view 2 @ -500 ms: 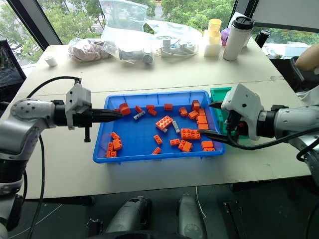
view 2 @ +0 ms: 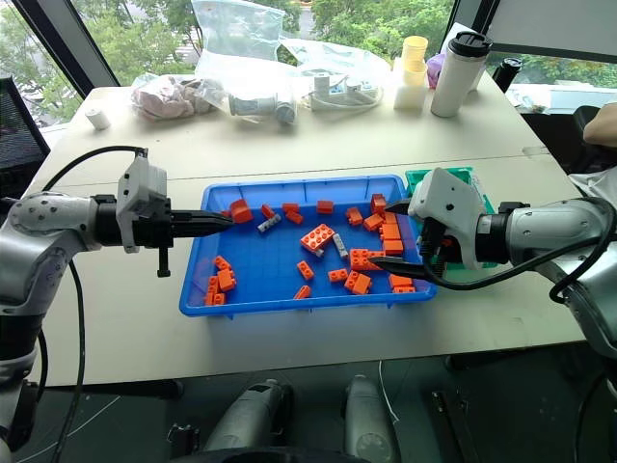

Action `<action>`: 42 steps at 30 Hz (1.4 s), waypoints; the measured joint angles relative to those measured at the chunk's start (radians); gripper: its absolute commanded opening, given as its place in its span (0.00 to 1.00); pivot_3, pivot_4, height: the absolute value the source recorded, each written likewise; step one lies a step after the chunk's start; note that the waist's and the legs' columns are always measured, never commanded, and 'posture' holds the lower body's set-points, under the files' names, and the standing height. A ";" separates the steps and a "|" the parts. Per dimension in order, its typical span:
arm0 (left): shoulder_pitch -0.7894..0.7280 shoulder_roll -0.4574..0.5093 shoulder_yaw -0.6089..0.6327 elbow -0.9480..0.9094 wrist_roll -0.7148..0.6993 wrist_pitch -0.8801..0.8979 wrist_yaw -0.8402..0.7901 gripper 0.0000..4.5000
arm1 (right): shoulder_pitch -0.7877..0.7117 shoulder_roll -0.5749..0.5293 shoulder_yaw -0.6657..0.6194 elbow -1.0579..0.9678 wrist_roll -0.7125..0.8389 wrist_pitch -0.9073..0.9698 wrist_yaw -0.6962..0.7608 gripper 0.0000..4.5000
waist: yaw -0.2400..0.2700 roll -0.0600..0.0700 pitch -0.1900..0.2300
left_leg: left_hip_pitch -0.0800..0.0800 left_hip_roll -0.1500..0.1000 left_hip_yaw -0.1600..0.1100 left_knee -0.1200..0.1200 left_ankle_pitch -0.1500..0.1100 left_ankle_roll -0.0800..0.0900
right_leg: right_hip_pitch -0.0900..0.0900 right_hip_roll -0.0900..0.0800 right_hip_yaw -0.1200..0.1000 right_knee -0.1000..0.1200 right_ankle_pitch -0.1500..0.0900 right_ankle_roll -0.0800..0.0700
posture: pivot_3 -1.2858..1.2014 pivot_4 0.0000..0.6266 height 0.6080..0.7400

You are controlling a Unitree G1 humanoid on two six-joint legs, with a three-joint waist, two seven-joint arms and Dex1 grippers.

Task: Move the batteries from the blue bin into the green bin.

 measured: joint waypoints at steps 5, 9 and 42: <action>0.002 0.005 0.007 -0.005 -0.002 0.004 0.006 0.00 | -0.048 0.040 0.054 0.017 -0.024 -0.021 0.012 0.98 | -0.001 0.000 0.000 | 0.000 0.000 0.000 0.000 0.000 0.000 | 0.000 0.000 0.000 0.000 0.000 0.000 | 0.52 0.24 1.00; 0.008 0.011 0.011 -0.012 -0.003 0.004 0.008 0.00 | -0.115 0.098 0.129 0.058 -0.059 -0.043 0.013 0.98 | -0.001 0.000 0.000 | 0.000 0.000 0.000 0.000 0.000 0.000 | 0.000 0.000 0.000 0.000 0.000 0.000 | 0.52 0.24 1.00; 0.106 0.063 0.131 -0.077 -0.014 0.027 0.100 0.00 | -0.765 0.972 0.542 1.511 -0.659 -0.613 0.021 0.98 | -0.038 -0.001 0.000 | 0.000 0.001 -0.003 -0.006 0.006 -0.011 | -0.006 0.005 0.001 0.003 0.000 -0.001 | 0.52 0.24 1.00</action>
